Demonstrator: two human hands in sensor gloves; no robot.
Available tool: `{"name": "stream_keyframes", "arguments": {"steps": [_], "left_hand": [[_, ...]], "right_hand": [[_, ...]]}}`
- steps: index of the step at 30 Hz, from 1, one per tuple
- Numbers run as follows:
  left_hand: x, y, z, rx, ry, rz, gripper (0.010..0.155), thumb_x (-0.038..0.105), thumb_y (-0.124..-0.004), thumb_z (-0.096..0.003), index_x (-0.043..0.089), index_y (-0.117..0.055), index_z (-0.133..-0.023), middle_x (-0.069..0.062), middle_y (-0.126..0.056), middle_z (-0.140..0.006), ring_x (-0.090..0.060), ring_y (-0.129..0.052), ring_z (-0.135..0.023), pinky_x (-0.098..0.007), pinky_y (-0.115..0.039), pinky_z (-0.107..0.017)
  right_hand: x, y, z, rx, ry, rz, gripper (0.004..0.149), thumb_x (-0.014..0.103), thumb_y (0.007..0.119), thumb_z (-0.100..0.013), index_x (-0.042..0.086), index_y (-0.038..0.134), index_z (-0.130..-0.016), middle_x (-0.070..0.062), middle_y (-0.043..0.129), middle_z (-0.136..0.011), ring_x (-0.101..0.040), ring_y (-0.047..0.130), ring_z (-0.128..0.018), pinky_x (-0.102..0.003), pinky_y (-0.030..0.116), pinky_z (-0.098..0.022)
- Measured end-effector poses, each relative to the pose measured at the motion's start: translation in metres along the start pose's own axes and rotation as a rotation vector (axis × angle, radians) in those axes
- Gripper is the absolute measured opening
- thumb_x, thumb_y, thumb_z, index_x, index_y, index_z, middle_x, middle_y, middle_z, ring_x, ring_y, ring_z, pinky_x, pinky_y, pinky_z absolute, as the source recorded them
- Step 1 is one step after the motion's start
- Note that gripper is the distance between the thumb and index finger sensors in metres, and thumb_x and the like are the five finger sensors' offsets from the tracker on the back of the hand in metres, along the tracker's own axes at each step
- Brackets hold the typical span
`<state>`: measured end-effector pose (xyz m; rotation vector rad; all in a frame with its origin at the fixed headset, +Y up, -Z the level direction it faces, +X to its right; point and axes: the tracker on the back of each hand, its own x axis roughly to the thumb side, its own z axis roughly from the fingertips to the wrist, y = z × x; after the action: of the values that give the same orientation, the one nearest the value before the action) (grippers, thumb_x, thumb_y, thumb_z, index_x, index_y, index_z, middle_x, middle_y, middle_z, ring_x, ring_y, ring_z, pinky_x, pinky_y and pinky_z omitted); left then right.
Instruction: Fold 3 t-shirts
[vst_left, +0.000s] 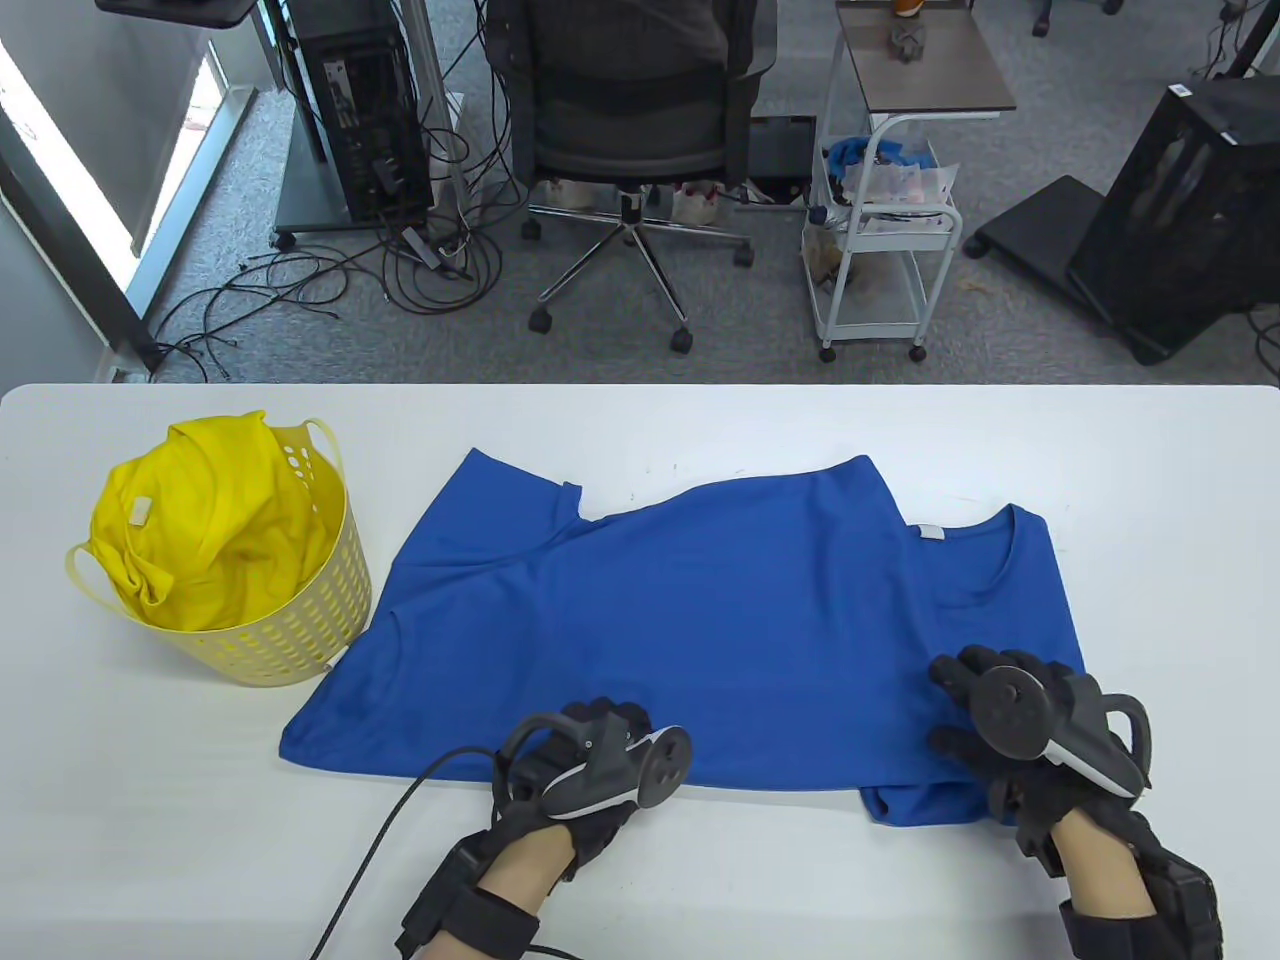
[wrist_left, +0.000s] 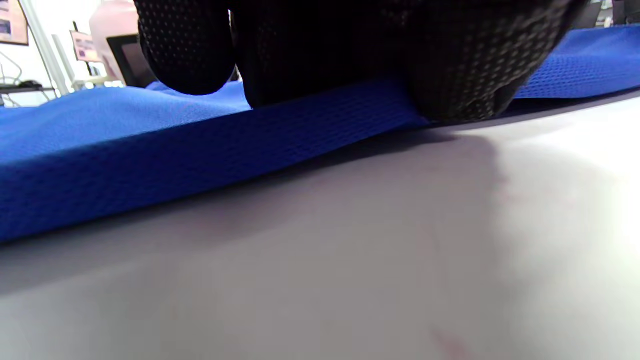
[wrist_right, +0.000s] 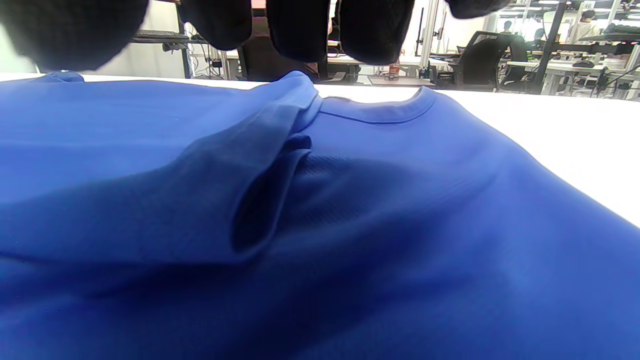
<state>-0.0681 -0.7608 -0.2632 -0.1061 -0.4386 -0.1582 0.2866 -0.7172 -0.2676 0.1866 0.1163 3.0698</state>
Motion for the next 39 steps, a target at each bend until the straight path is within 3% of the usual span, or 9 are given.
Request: {"name": "stream_keyframes", "arguments": {"steps": [6, 15, 21, 31, 36, 39], "left_hand": [[-0.011, 0.031, 0.000, 0.103, 0.077, 0.082, 0.041, 0.050, -0.083, -0.0358, 0.032, -0.084, -0.073, 0.006, -0.081, -0.084, -0.017, -0.085, -0.073, -0.044, -0.076, -0.063], [-0.027, 0.105, -0.005, 0.256, 0.168, 0.050, 0.041, 0.050, -0.083, -0.0360, 0.033, -0.084, -0.073, 0.006, -0.081, -0.084, -0.018, -0.085, -0.073, -0.044, -0.075, -0.063], [-0.029, 0.143, -0.015, 0.299, 0.175, 0.030, 0.041, 0.051, -0.083, -0.0364, 0.033, -0.084, -0.073, 0.006, -0.081, -0.085, -0.018, -0.085, -0.074, -0.044, -0.075, -0.063], [-0.018, 0.192, -0.034, 0.425, 0.236, -0.020, 0.041, 0.052, -0.082, -0.0374, 0.033, -0.084, -0.074, 0.006, -0.080, -0.086, -0.018, -0.084, -0.074, -0.044, -0.074, -0.064], [-0.006, 0.201, -0.047, 0.539, 0.249, -0.252, 0.041, 0.052, -0.082, -0.0366, 0.034, -0.084, -0.073, 0.007, -0.081, -0.085, -0.017, -0.085, -0.074, -0.044, -0.075, -0.063], [-0.002, 0.199, -0.058, 0.525, 0.275, -0.343, 0.041, 0.054, -0.081, -0.0362, 0.036, -0.083, -0.073, 0.009, -0.081, -0.085, -0.016, -0.086, -0.074, -0.043, -0.076, -0.063]], "right_hand": [[0.006, -0.013, 0.002, -0.044, -0.031, -0.053, 0.067, 0.051, 0.080, -0.035, 0.031, 0.061, -0.097, -0.006, 0.064, -0.106, -0.042, 0.068, -0.097, -0.069, 0.049, -0.071], [0.024, -0.049, -0.008, -0.064, -0.083, -0.145, 0.067, 0.053, 0.078, -0.037, 0.031, 0.061, -0.098, -0.006, 0.067, -0.105, -0.041, 0.070, -0.095, -0.070, 0.049, -0.071], [0.038, -0.067, -0.015, -0.091, -0.102, -0.172, 0.067, 0.053, 0.078, -0.037, 0.031, 0.061, -0.098, -0.006, 0.066, -0.105, -0.041, 0.069, -0.096, -0.071, 0.047, -0.071], [0.047, -0.053, -0.026, -0.062, -0.124, -0.222, 0.068, 0.054, 0.078, -0.037, 0.030, 0.060, -0.099, -0.006, 0.066, -0.105, -0.041, 0.069, -0.095, -0.071, 0.047, -0.071], [0.062, -0.043, -0.033, -0.019, -0.162, -0.278, 0.070, 0.054, 0.077, -0.038, 0.027, 0.059, -0.100, -0.007, 0.066, -0.105, -0.042, 0.069, -0.095, -0.071, 0.047, -0.071], [0.080, -0.034, -0.037, 0.005, -0.186, -0.288, 0.073, 0.054, 0.077, -0.038, 0.024, 0.057, -0.101, -0.008, 0.065, -0.105, -0.042, 0.069, -0.095, -0.072, 0.046, -0.070]]}}
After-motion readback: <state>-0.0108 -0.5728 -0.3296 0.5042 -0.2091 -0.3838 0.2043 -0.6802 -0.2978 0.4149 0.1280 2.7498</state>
